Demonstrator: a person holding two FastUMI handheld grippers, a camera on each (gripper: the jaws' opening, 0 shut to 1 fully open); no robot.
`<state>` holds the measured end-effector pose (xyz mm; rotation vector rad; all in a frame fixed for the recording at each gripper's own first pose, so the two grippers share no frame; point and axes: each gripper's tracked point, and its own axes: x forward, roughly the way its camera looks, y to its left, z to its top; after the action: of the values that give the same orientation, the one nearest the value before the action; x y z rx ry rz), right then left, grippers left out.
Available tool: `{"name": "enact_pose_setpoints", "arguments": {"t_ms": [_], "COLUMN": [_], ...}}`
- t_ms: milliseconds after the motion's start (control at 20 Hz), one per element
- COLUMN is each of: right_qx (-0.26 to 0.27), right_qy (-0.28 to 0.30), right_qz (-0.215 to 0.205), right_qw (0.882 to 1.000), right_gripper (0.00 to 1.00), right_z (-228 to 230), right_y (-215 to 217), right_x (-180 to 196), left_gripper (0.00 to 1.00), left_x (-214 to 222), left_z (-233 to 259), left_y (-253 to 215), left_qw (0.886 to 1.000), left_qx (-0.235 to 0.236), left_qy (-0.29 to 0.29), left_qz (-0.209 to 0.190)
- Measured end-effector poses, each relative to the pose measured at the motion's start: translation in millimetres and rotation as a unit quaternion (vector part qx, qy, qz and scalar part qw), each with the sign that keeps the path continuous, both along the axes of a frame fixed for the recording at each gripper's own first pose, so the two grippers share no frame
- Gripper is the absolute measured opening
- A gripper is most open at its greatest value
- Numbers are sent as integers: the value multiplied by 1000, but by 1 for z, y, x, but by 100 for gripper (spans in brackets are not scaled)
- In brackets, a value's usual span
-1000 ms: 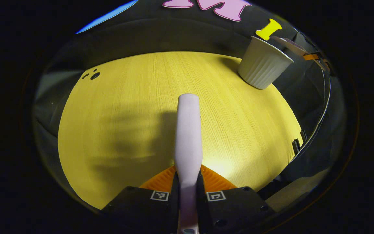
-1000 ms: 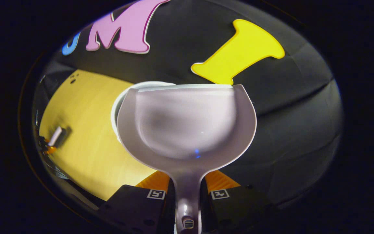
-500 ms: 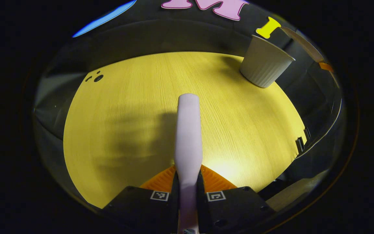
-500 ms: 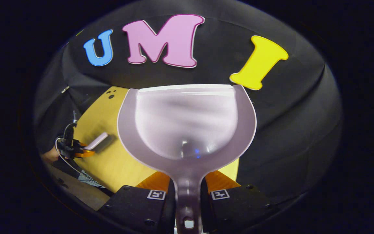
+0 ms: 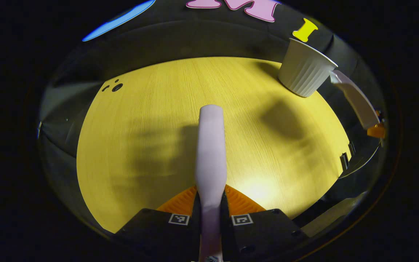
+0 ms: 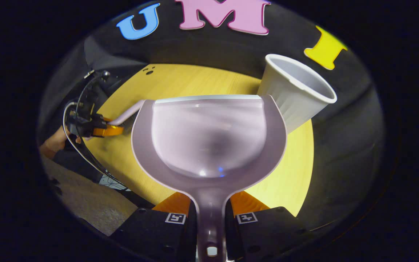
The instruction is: Pick up the small broom and dustpan from the desktop, sweep the trash into the dustpan with the broom, and then empty the trash into the garbage bin.
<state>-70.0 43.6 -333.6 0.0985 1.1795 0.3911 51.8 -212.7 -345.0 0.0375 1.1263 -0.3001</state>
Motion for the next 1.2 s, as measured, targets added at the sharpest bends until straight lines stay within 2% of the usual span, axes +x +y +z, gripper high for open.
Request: {"name": "enact_pose_setpoints", "arguments": {"t_ms": [150, 200, 250, 300, 450, 600, 650, 900, 950, 1000, 1050, 1100, 1150, 1200], "right_qx": [-9, -17, -23, -28, -27, -42, -47, -26, -23, -23, -24, -22, -18, -14], "right_qy": [30, 37, 44, 50, 72, 70, 72, 76, 75, 72, 66, 64, 58, 53], "right_qz": [-8, -10, -13, -11, -11, -6, -6, -22, -22, -21, -21, -19, -19, -19], "right_qw": [999, 999, 999, 998, 997, 997, 996, 997, 997, 997, 997, 998, 998, 998], "right_gripper": [39, 36, 39, 36, 36, 36, 36, 39, 42, 43, 43, 43, 44, 44], "right_z": [-52, -68, -82, -92, -113, -126, -126, -125, -124, -122, -117, -110, -101, -93], "right_y": [14, 22, 26, 30, 39, 43, 44, 43, 45, 43, 40, 38, 36, 34], "right_x": [-15, -14, -16, -17, -21, -21, -21, -17, -18, -19, -20, -20, -19, -19], "left_gripper": [28, 28, 28, 28, 28, 27, 30, 29, 33, 32, 23, 30, 23, 31], "left_x": [0, 0, 0, 0, -1, -1, -1, 2, 4, 4, 4, 2, 0, -2], "left_z": [2, 1, 1, -1, -5, -8, -9, -8, -8, -7, -3, -2, 2, 7], "left_y": [4, 6, 7, 9, 9, 12, 13, 16, 17, 19, 19, 20, 20, 21], "left_qw": [1000, 999, 999, 999, 999, 998, 998, 997, 996, 996, 995, 994, 994, 994], "left_qx": [21, 28, 33, 36, 41, 56, 62, 72, 79, 85, 91, 96, 100, 101], "left_qy": [0, 0, 1, 1, 5, 5, 4, -5, -9, -13, -18, -22, -26, -29], "left_qz": [-12, -17, -21, -23, -22, -22, -23, -25, -26, -29, -34, -38, -41, -42]}}
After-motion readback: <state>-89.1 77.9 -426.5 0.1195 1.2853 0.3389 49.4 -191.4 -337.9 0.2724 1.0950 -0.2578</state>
